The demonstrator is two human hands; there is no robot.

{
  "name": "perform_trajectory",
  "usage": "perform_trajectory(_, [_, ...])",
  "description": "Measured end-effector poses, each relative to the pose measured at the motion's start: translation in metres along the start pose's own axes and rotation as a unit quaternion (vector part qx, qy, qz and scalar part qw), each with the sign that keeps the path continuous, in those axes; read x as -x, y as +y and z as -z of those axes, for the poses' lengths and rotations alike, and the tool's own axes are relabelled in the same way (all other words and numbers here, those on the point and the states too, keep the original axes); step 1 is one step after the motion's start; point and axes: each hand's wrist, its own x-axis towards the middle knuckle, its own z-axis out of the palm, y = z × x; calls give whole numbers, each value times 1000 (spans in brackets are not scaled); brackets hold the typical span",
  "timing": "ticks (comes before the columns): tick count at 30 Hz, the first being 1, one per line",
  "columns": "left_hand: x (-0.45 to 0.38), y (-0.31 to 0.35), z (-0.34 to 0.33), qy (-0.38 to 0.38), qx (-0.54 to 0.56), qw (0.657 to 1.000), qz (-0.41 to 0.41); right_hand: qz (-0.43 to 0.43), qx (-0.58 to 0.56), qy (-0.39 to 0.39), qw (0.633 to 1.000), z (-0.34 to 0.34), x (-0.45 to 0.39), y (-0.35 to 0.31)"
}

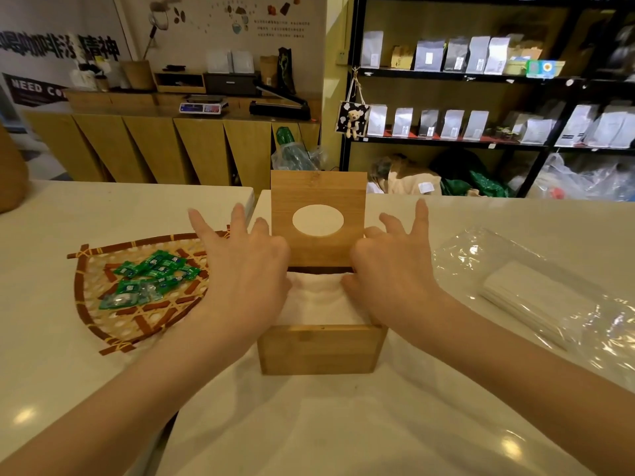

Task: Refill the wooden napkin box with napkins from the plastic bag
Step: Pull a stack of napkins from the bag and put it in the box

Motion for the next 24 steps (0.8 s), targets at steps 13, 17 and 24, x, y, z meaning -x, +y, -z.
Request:
perform_trajectory(13, [-3, -9, 4, -191, 4, 981, -44, 48, -144, -238, 959, 15, 5, 15])
perform_trajectory(17, [-8, -4, 2, -227, -24, 973, -34, 40, -142, -231, 962, 12, 2, 13])
perform_trajectory(24, [-14, 7, -6, -254, -71, 964, -5, 32, -87, -285, 954, 8, -6, 8])
